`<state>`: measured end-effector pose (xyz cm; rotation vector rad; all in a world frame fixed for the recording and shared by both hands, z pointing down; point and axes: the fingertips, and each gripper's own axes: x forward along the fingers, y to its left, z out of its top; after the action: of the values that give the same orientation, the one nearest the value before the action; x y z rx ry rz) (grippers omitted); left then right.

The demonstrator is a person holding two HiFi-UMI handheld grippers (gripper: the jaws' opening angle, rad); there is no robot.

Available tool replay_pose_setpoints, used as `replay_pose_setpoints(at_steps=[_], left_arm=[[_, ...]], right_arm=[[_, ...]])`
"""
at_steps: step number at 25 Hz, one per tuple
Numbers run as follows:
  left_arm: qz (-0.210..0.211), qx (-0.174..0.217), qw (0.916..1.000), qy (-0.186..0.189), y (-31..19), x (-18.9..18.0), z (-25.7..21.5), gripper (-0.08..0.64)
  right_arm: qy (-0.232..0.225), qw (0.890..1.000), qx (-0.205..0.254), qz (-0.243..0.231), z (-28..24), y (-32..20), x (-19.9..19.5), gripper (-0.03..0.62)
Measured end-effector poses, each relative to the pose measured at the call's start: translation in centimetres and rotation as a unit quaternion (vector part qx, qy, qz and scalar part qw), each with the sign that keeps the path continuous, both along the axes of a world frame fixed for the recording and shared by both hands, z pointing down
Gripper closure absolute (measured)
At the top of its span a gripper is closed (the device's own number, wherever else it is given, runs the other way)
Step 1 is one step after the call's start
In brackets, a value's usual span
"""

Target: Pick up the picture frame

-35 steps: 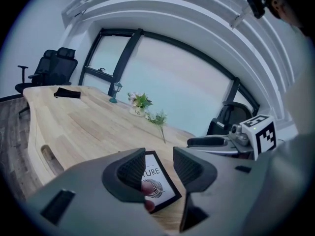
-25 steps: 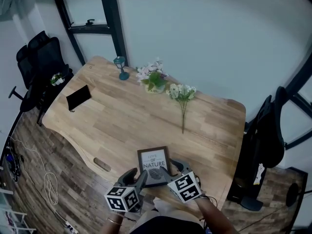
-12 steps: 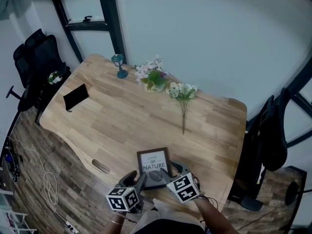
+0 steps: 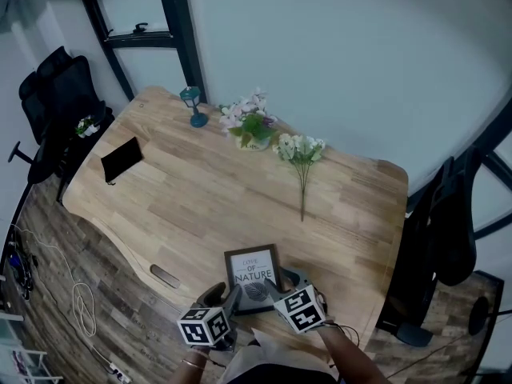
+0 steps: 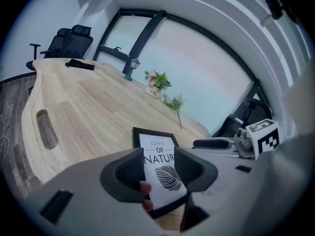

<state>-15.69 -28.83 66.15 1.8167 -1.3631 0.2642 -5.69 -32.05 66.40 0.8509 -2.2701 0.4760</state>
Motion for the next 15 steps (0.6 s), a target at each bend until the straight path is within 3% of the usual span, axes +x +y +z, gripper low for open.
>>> replay_pose_setpoints(at_steps=[15], left_arm=[[-0.01, -0.04, 0.9991, -0.011, -0.1, -0.3, 3.5, 0.377]], right_arm=[[0.016, 0.998, -0.047, 0.023, 3.9, -0.3, 0.6, 0.433]])
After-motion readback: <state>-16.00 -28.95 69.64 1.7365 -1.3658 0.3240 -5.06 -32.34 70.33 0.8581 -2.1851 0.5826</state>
